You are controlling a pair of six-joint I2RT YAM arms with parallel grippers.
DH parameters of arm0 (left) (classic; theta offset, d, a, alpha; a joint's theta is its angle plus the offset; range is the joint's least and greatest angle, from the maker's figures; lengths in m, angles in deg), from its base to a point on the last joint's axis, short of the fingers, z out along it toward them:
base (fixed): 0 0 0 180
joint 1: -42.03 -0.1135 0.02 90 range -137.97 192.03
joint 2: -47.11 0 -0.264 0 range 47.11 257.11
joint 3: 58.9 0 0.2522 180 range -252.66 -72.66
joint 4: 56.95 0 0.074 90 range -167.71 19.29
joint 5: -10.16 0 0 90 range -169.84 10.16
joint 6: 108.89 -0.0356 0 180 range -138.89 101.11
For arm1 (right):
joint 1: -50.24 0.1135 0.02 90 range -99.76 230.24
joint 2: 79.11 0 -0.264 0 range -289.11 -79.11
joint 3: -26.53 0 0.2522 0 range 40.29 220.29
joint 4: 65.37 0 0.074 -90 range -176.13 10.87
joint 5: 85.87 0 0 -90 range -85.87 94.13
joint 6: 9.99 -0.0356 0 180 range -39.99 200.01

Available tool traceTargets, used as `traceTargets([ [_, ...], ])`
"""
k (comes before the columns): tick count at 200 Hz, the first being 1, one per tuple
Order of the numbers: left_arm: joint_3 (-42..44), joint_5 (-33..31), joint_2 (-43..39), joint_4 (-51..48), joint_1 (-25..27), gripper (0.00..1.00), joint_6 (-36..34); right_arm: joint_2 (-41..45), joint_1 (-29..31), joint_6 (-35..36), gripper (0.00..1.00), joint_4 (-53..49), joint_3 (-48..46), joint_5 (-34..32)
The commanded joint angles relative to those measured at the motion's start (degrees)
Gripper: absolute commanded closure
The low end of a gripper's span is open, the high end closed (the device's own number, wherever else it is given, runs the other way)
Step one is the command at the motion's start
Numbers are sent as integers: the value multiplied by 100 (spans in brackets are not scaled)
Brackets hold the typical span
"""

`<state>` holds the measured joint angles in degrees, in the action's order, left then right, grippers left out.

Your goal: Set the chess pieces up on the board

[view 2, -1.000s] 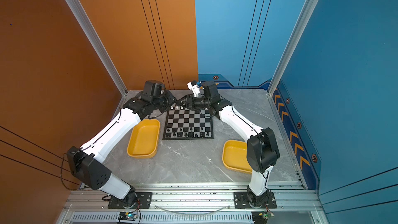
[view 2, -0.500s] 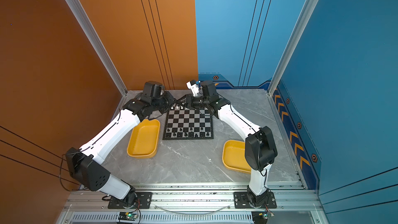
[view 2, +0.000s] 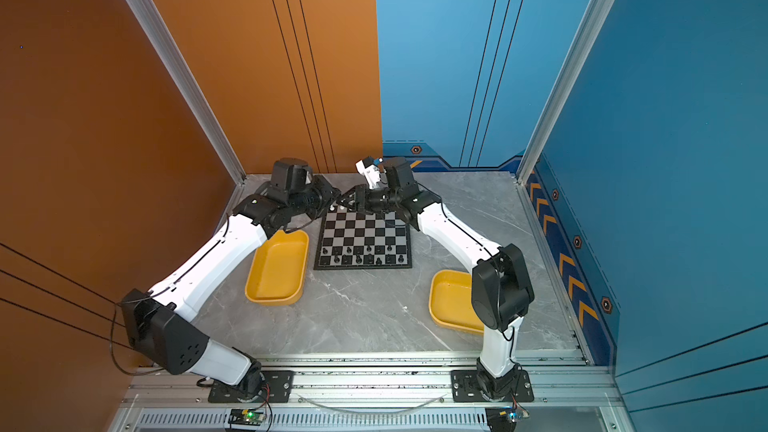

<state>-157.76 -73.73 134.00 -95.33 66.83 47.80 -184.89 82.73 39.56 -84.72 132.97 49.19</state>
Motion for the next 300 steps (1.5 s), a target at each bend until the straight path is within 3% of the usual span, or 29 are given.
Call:
traceTargets([
  [1, 120, 368, -120, 177, 8, 100, 172, -55, 52, 134, 63, 11, 129, -40],
  [132, 354, 449, -353, -208, -45, 100, 114, 117, -139, 449, 62, -320, 143, -144],
  [300, 403, 535, -181, -36, 87, 100, 240, 340, -138, 717, 86, -416, 69, -155],
])
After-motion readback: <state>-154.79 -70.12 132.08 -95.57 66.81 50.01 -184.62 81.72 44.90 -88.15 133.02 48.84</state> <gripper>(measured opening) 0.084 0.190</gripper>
